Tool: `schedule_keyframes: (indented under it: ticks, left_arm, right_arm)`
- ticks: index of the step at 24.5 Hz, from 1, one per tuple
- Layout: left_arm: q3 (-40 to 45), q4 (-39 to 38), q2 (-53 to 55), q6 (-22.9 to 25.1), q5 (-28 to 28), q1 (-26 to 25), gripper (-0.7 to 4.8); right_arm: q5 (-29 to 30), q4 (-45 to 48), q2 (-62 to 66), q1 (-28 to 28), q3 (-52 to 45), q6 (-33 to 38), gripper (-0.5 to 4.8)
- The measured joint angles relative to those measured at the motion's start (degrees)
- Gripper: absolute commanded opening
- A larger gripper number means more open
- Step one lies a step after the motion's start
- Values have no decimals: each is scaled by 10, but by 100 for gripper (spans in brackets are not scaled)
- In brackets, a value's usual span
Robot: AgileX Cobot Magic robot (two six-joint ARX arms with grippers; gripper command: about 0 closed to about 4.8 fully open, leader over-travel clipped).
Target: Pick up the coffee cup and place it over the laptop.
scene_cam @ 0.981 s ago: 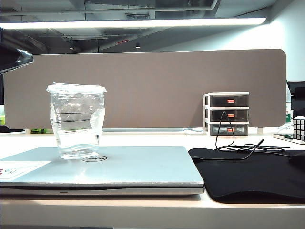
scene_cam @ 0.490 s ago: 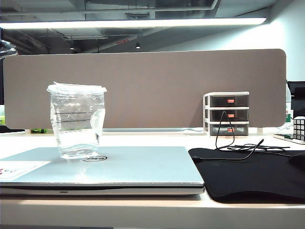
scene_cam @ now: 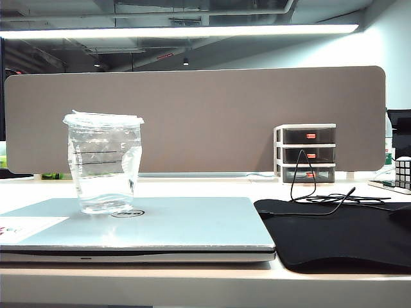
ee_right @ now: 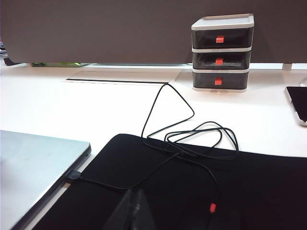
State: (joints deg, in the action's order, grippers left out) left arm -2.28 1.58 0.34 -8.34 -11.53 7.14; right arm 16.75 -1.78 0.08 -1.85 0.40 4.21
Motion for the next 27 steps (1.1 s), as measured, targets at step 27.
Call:
schedule_keyframes:
  ticks: [27]
  left_arm:
    - [22, 33, -2, 113, 103, 0, -5]
  right_arm:
    - [-77, 23, 0, 8, 0, -56, -5]
